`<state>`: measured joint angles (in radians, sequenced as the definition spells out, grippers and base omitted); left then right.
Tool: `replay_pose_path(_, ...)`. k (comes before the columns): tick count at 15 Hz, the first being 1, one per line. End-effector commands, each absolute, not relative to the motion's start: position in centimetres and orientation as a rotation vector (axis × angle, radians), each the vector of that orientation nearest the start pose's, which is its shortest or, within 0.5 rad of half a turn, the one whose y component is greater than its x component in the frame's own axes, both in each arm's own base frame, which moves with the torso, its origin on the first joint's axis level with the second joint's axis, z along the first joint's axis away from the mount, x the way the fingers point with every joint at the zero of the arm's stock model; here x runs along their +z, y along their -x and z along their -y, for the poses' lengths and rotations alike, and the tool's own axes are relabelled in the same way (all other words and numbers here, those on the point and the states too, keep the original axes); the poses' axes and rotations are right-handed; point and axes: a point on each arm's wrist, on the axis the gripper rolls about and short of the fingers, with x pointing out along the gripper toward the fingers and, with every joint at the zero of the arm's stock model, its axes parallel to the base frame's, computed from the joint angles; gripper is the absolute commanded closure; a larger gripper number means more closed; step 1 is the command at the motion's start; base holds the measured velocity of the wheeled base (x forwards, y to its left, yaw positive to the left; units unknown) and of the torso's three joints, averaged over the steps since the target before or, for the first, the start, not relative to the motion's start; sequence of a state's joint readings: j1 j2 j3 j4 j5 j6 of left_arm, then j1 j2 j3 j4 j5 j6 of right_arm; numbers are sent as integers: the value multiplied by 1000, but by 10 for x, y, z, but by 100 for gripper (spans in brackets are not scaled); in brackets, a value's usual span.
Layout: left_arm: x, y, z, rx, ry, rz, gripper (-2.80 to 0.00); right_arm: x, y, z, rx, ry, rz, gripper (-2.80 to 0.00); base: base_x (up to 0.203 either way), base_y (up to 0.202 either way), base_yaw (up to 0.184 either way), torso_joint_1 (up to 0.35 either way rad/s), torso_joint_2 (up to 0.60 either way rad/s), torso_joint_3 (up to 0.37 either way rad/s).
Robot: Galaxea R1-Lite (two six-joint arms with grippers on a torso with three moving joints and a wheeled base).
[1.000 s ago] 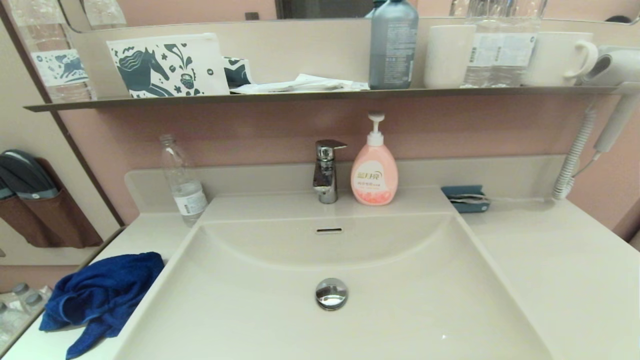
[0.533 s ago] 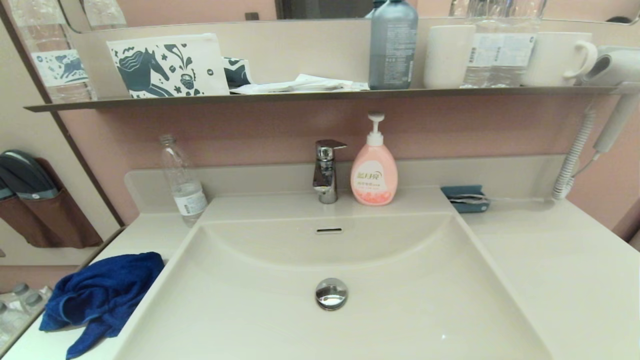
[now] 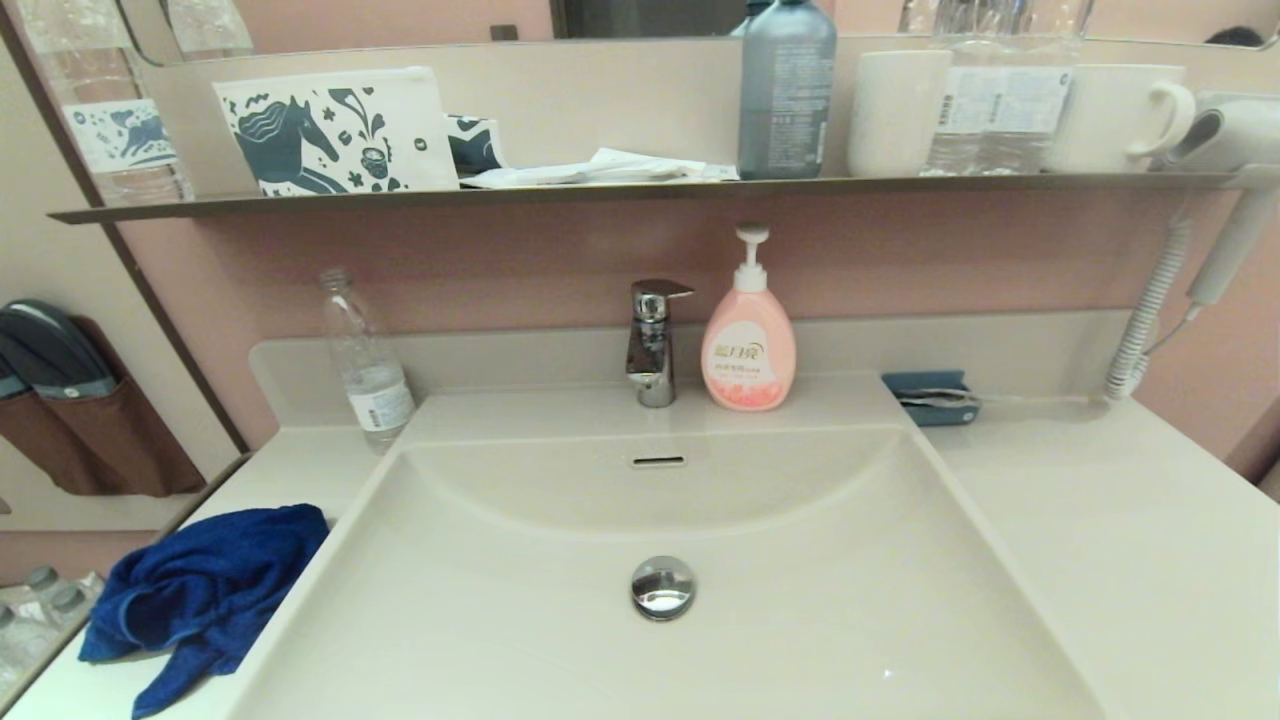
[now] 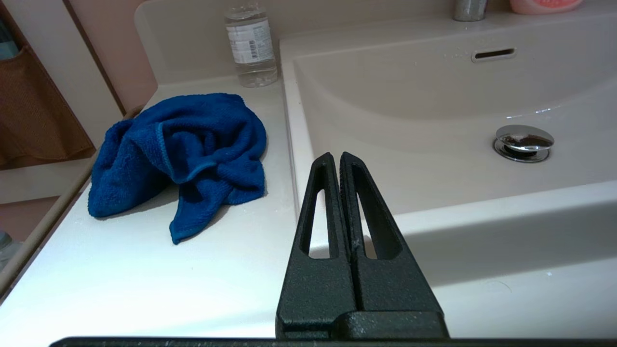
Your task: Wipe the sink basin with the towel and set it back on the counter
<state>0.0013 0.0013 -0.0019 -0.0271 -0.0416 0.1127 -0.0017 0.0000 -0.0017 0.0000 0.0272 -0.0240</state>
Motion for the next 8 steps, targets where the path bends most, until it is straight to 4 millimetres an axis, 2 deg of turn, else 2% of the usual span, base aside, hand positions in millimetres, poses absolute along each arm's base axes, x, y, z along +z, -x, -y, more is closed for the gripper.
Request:
replay_pose_path(1,78,23,1,-40,-116,27,0,76,23,-1,26,25,2,0,0,0,0,0,0,0)
replay_pose_path(8,78,23,1,-36,-77,26,0,76,23,-1,26,25,2,0,0,0,0,0,0,0)
